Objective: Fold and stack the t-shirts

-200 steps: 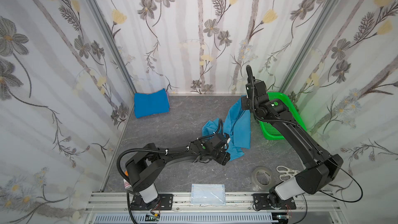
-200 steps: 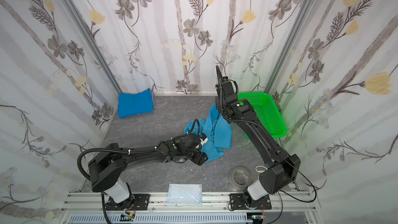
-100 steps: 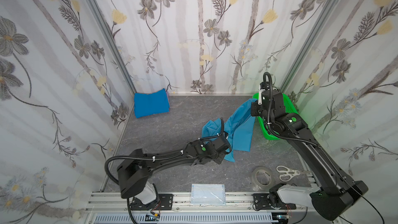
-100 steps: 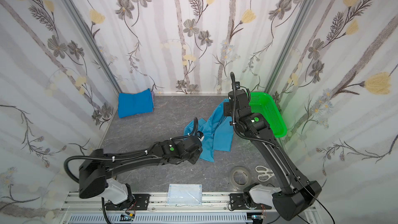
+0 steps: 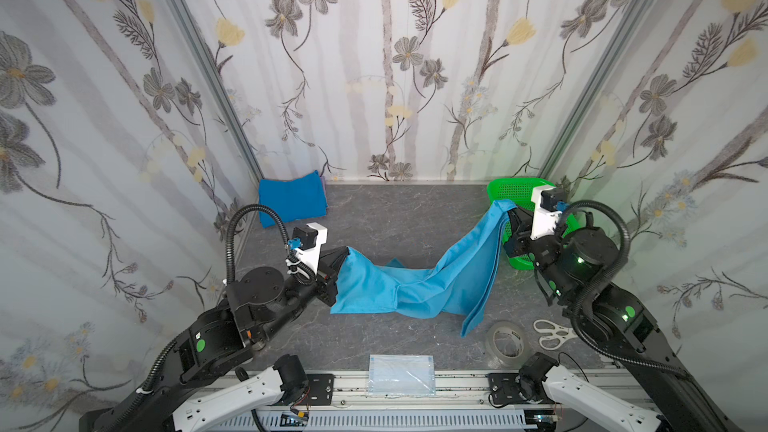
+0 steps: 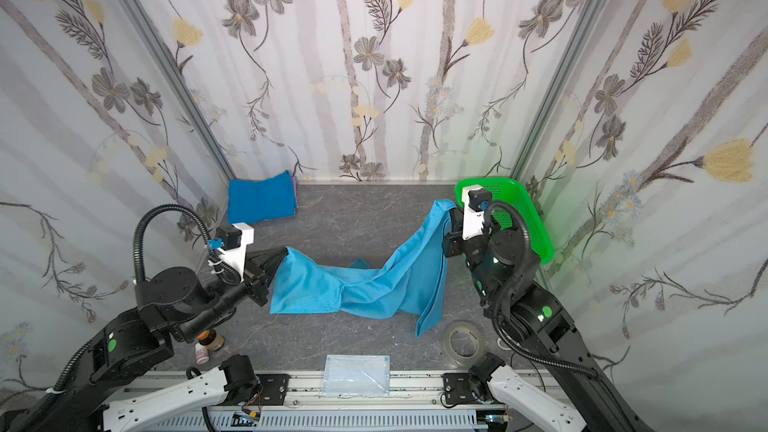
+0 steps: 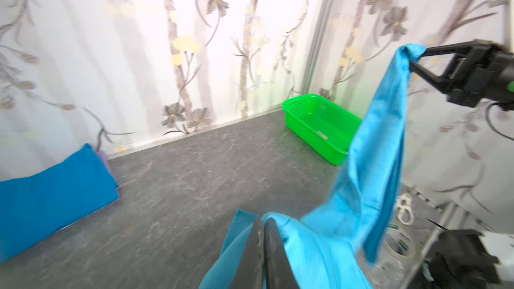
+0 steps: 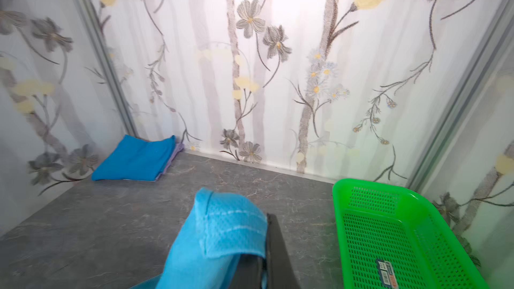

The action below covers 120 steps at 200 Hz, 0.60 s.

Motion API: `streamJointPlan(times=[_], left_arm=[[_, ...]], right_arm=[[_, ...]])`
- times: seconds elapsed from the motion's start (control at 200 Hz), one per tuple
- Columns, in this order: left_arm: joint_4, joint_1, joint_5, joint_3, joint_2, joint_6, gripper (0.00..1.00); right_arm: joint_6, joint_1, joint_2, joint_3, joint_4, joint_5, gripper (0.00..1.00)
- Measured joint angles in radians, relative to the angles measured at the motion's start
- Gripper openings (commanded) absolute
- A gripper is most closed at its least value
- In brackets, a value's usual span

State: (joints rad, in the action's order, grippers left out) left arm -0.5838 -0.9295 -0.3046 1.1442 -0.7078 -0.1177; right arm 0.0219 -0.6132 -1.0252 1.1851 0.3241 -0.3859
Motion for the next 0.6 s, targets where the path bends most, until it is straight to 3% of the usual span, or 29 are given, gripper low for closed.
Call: streamJointPlan(times=[0.155,0.24,0.26,0.29,0.305,0.38,0.425,0.6], left_arm=[[0.026,0.354,0.185,-0.038,-0.245,-0.061,0.00],[0.029,0.500,0.286,-0.052,-0.396,-0.115,0.00],[0.034,0.525,0.306,-0.050,-0.430,-0.126,0.10],[0.040,0.565,0.344,-0.040,-0.489,-0.143,0.47],[0.042,0.580,0.365,-0.033,-0.515,-0.151,0.59],[0.067,0.649,0.460,0.007,-0.628,-0.194,0.79],[0.089,0.678,0.502,0.024,-0.672,-0.221,0.99],[0.143,0.730,0.603,0.039,-0.718,-0.295,1.00]], right_arm=[[0.076,0.129,-0.255,0.085,0.042,0.002,0.00],[0.109,0.172,-0.381,0.106,0.072,0.015,0.00],[0.115,0.179,-0.404,0.107,0.076,0.017,0.00],[0.123,0.187,-0.440,0.108,0.083,0.019,0.00],[0.124,0.190,-0.455,0.109,0.088,0.022,0.00],[0.135,0.198,-0.521,0.112,0.106,0.045,0.00],[0.144,0.201,-0.551,0.113,0.108,0.051,0.00],[0.161,0.212,-0.661,0.117,0.106,0.065,0.00]])
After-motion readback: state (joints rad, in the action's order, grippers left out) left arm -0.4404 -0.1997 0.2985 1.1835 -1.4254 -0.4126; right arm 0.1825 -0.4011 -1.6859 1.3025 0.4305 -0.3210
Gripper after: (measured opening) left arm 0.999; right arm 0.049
